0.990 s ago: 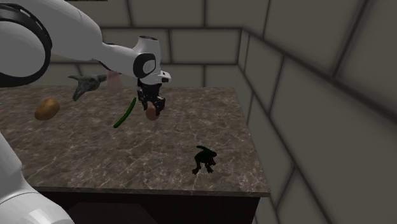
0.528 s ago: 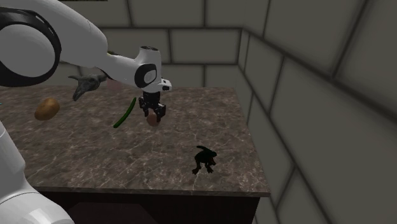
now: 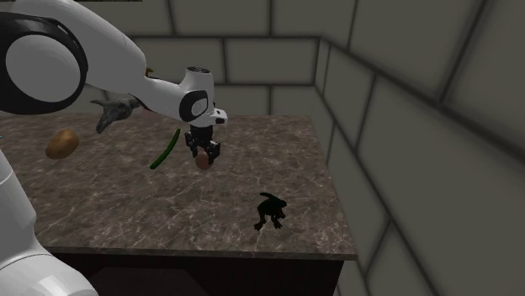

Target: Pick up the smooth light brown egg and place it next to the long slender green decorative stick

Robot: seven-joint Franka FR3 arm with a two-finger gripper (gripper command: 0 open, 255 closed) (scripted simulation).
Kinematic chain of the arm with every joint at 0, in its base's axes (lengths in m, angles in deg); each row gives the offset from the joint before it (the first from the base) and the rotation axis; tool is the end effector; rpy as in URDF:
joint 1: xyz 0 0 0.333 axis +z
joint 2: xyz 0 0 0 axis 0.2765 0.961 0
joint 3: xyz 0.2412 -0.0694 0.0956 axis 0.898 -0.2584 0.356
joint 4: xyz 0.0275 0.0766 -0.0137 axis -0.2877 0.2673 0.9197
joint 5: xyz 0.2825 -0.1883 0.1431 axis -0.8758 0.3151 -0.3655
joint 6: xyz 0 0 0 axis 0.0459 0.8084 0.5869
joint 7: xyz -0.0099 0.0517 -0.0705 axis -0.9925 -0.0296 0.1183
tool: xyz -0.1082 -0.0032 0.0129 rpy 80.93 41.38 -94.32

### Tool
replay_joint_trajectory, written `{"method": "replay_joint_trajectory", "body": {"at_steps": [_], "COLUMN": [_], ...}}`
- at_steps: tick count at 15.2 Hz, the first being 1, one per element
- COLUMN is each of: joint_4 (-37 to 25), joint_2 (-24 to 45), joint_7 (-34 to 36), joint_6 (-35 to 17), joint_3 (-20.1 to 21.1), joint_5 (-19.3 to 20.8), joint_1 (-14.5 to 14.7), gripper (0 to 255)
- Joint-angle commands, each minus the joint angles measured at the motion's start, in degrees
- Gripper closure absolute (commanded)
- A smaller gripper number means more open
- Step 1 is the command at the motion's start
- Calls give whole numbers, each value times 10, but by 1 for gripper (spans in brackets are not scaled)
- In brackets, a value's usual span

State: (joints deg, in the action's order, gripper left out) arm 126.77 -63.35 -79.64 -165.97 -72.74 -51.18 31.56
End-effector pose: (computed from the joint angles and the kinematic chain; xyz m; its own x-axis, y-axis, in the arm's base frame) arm 0.4894 0.2073 0.3243 0.9790 0.2036 0.0111 0.2032 -0.9695 -0.1370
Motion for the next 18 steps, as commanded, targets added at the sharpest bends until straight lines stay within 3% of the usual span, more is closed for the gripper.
{"method": "replay_joint_trajectory", "body": {"at_steps": [1, 3, 4, 9, 13, 18], "joint_4": [3, 3, 3, 3, -28, -28], "joint_2": [4, 4, 4, 4, -34, -34], "joint_7": [0, 0, -1, 0, 0, 0], "joint_6": [0, 0, 1, 0, 69, 69], "joint_3": [0, 0, 0, 0, -4, -4], "joint_5": [0, 0, 0, 0, 2, 2], "joint_1": [0, 0, 0, 0, -5, -5], "gripper": [255, 255, 0, 0, 0, 0]}}
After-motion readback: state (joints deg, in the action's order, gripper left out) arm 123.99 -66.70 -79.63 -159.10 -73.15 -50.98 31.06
